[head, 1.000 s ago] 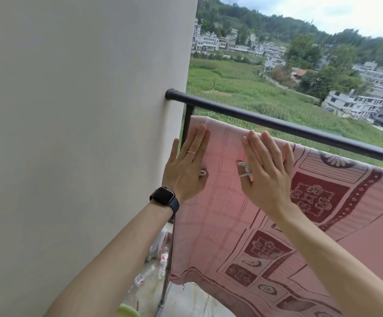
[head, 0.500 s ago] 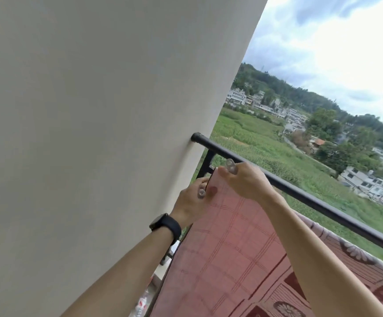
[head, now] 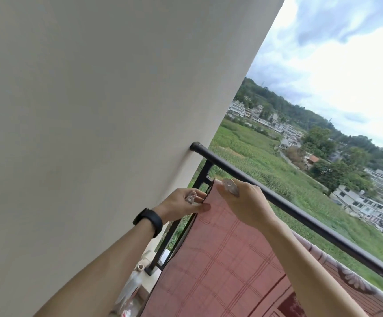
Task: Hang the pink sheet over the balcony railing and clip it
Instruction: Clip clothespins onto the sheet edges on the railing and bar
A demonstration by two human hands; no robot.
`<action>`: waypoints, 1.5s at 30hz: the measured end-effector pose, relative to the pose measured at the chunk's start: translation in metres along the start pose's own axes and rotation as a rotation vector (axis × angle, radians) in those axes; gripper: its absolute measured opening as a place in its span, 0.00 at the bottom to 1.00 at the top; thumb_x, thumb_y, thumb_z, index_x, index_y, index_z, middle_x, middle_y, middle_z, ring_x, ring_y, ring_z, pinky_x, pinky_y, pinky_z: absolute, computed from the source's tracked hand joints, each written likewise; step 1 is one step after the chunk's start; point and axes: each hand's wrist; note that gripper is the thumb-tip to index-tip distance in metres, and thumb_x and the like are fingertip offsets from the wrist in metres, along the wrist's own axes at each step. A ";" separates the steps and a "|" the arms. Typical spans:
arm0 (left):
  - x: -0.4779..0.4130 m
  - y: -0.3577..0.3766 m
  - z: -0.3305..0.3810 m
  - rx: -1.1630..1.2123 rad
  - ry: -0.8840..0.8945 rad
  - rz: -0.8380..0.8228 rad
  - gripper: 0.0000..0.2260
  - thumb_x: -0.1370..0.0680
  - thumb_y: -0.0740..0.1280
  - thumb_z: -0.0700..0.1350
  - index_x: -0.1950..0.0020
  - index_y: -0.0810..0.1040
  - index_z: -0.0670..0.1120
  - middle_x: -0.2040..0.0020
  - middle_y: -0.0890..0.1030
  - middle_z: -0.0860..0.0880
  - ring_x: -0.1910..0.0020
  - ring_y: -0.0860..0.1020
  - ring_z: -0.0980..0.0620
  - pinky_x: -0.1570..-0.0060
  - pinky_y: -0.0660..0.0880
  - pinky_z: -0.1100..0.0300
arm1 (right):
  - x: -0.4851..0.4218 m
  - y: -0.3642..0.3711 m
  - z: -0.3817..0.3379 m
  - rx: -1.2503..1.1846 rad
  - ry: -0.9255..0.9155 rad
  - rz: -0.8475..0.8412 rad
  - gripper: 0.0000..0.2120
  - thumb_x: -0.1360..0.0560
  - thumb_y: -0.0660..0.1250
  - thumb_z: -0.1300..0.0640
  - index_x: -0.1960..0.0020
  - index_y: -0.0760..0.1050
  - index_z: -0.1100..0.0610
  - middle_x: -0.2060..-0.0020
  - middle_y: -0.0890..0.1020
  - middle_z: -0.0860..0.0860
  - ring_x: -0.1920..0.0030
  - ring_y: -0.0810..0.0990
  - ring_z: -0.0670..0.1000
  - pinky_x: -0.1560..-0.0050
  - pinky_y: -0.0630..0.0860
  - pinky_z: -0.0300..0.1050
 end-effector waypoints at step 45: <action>-0.006 0.005 0.036 -0.212 -0.015 0.442 0.09 0.29 0.77 0.47 0.53 0.83 0.46 0.60 0.82 0.54 0.62 0.78 0.61 0.59 0.73 0.67 | -0.040 0.025 0.014 -0.083 -0.142 0.101 0.12 0.22 0.63 0.47 0.60 0.76 0.52 0.59 0.75 0.47 0.59 0.77 0.54 0.64 0.68 0.46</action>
Point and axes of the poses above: each hand's wrist, its own x-axis away from the middle knuckle, its own y-axis out of the palm, z = x × y
